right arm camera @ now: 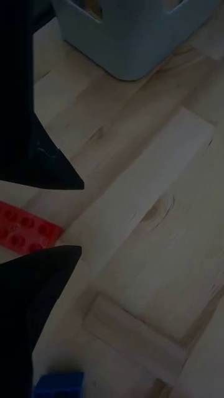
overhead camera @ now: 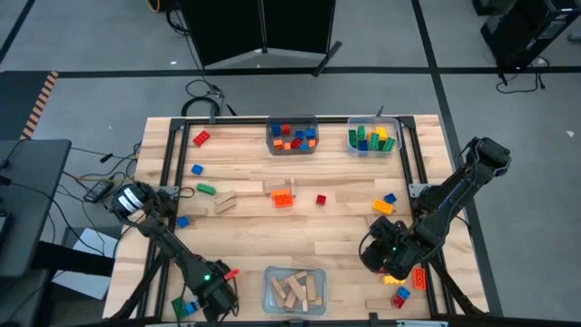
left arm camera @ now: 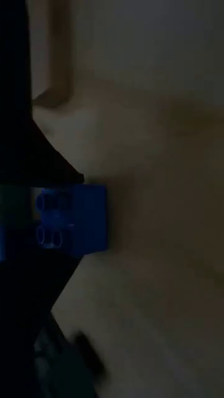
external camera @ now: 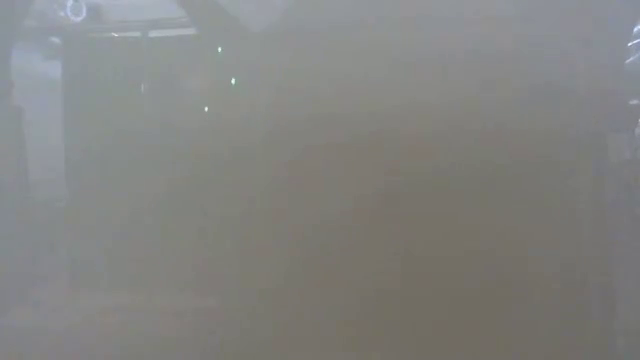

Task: Sort blocks by size
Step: Put the small blue game piece into the black bin

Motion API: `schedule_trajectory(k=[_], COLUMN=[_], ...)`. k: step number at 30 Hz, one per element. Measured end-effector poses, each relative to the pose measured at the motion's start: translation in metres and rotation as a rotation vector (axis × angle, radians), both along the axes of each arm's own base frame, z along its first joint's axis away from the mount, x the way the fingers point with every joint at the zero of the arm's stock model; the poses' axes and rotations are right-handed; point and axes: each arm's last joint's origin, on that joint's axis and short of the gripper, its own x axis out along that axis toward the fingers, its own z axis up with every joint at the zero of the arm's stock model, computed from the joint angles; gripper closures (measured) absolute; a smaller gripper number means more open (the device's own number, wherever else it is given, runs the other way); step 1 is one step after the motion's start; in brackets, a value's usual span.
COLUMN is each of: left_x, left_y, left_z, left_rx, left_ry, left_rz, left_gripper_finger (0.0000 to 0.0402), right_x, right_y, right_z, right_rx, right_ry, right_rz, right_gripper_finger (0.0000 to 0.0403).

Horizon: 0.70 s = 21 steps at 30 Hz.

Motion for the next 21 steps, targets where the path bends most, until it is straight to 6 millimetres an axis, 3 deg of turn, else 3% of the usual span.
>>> schedule_trajectory(k=[6, 10, 15, 21], left_x=[0.018, 0.032, 0.054, 0.082], left_y=[0.029, 0.069, 0.137, 0.237], left_z=[0.036, 0.063, 0.088, 0.096], left_rx=[0.043, 0.125, 0.255, 0.327], left_ry=[-0.207, -0.350, -0.500, -0.609], left_rz=[0.075, 0.115, 0.155, 0.187], left_gripper_finger=[0.0262, 0.0262, 0.0262, 0.0262], right_x=[0.000, 0.000, 0.001, 0.001], right_y=[-0.001, -0.001, -0.002, -0.002], right_z=[0.000, 0.000, 0.000, 0.000], right_rx=[-0.018, -0.031, -0.052, -0.052], right_ry=[0.007, 0.000, -0.023, -0.023], right_rz=[0.024, 0.027, 0.019, 0.019], right_gripper_finger=[0.0233, 0.0233, 0.0233, 0.0233])
